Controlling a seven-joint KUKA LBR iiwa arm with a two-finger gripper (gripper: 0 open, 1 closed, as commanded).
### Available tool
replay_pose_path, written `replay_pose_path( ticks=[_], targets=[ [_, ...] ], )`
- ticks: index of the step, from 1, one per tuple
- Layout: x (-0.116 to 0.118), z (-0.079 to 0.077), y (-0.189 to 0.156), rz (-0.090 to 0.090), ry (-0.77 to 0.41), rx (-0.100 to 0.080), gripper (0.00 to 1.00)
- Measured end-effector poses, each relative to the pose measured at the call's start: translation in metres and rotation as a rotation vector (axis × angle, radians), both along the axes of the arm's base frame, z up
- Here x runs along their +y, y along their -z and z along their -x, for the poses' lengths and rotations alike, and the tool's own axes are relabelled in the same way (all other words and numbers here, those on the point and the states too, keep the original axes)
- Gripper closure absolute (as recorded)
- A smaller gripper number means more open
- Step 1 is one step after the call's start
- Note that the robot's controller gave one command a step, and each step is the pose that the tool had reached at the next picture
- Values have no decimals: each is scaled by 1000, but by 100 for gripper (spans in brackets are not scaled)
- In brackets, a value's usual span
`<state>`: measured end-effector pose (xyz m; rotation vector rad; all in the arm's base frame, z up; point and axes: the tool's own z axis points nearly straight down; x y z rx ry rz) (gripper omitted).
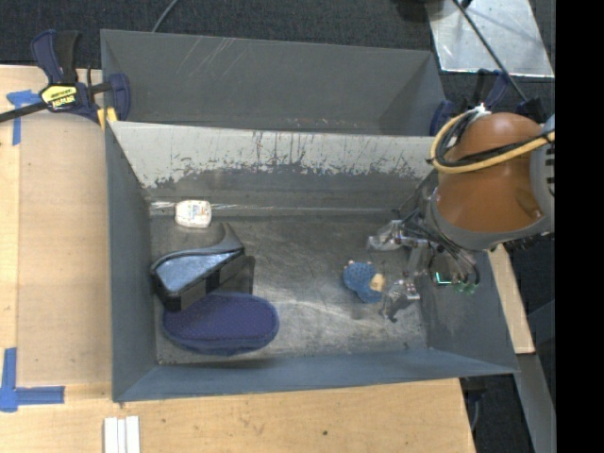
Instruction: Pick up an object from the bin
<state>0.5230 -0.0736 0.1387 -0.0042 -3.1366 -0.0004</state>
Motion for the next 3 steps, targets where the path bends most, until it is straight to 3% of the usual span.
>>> replay_pose_path(
  ticks=[1, 2, 3],
  targets=[
    [5, -21, 68, 1, -44, -12, 0],
    [5, -24, 63, 3, -46, -24, 100],
    [-9, -29, -82, 3, -65, -18, 100]
  ],
)
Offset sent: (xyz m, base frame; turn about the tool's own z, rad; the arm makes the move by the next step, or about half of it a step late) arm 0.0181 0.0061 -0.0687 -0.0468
